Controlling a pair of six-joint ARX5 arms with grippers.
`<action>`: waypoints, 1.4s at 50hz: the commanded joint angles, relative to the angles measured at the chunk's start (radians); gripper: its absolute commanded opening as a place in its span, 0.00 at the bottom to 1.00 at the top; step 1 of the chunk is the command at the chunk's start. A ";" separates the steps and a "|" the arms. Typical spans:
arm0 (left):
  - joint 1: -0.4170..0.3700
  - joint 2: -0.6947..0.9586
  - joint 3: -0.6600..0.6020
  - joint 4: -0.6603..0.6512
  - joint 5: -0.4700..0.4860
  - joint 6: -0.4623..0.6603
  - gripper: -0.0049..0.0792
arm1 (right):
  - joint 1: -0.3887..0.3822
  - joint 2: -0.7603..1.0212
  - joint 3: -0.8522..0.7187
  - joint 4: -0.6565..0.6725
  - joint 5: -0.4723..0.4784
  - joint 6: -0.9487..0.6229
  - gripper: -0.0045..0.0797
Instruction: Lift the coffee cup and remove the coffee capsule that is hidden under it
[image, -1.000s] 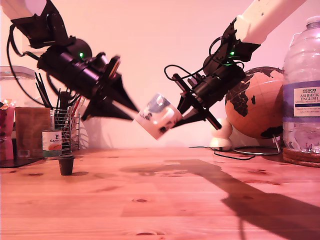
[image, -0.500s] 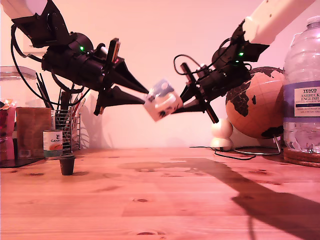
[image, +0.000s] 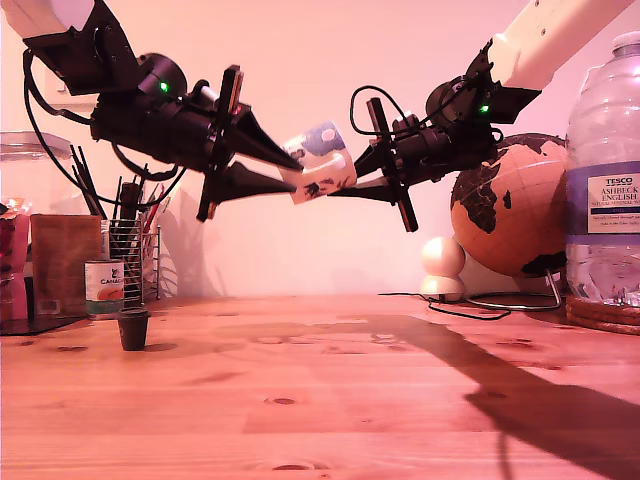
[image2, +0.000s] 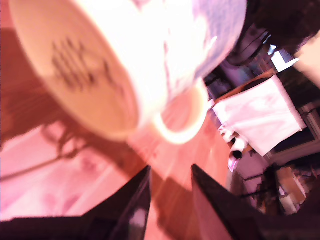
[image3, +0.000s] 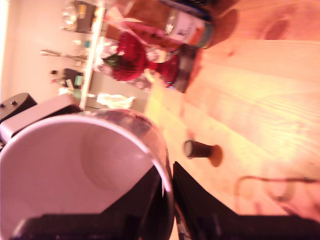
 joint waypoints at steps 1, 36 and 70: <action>-0.001 -0.001 -0.010 0.032 0.005 -0.056 0.32 | 0.005 0.018 -0.001 0.028 -0.032 0.007 0.04; -0.002 -0.001 -0.010 0.298 -0.005 -0.311 0.39 | 0.005 0.018 -0.001 0.274 -0.089 0.234 0.04; -0.018 -0.001 -0.010 0.410 -0.003 -0.380 0.39 | 0.032 0.018 -0.001 0.320 -0.094 0.265 0.04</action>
